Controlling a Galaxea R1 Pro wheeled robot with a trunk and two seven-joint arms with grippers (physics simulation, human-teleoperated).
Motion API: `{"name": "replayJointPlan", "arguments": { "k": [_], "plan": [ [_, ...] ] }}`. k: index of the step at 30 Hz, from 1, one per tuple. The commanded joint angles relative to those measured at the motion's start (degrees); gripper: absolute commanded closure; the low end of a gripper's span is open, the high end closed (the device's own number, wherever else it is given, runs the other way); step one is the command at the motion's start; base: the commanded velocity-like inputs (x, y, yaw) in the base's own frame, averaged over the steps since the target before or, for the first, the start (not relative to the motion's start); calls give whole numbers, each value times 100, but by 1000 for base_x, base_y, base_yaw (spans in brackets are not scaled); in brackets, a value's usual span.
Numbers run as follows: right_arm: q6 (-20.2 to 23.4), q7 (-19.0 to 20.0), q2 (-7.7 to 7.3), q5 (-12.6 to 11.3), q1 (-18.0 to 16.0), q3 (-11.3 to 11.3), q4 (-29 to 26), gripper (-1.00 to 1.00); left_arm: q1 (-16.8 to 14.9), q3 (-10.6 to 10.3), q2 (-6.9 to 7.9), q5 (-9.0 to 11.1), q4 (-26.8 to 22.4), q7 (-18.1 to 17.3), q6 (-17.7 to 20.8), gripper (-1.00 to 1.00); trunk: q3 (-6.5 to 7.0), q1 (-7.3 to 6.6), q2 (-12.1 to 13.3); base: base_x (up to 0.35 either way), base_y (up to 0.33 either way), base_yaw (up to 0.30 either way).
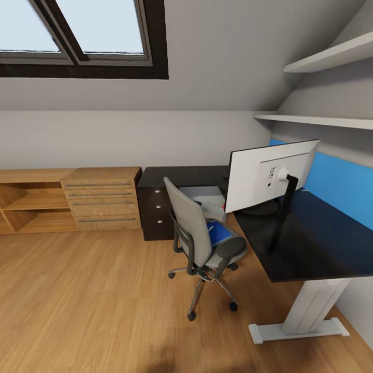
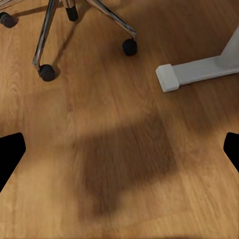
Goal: In the bedroom, organize the workspace by keeping the computer under the desk, ensuring the monitor is on the desk, placing the keyboard on the desk next to the monitor, placing the mouse on the desk next to the keyboard, moving the folder from the swivel chair onto the desk next to the mouse, stacking the notebook on top of the folder with the pen on top of the notebook, and positioning the swivel chair next to the desk.
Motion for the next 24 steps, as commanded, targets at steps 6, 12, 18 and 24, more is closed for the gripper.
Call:
{"name": "replayJointPlan", "arguments": {
  "k": [6, 12, 18, 24],
  "plan": [
    [-27, 0, 6, -16, -3, 1, 2, -100, -4, 48, -2, 100, 13, -78, -17, -100, -114, 132, -245, 0, 0, 0],
    [-25, 0, 5, -13, -3, 1, 2, -100, -4, -11, -49, 123, 36, -94, 75, -100, -222, 264, -486, 0, 0, 0],
    [-26, -6, 6, -17, -3, 1, -2, -100, -4, -20, -108, 105, -31, -83, 850, -100, -329, 396, -726, 0, 0, 0],
    [-49, -9, 8, -36, -5, -11, -139, -100, -19, -27, -221, 25, -1291, 151, 1793, -100, -437, 527, -967, 0, 0, 0]
  ]
}}
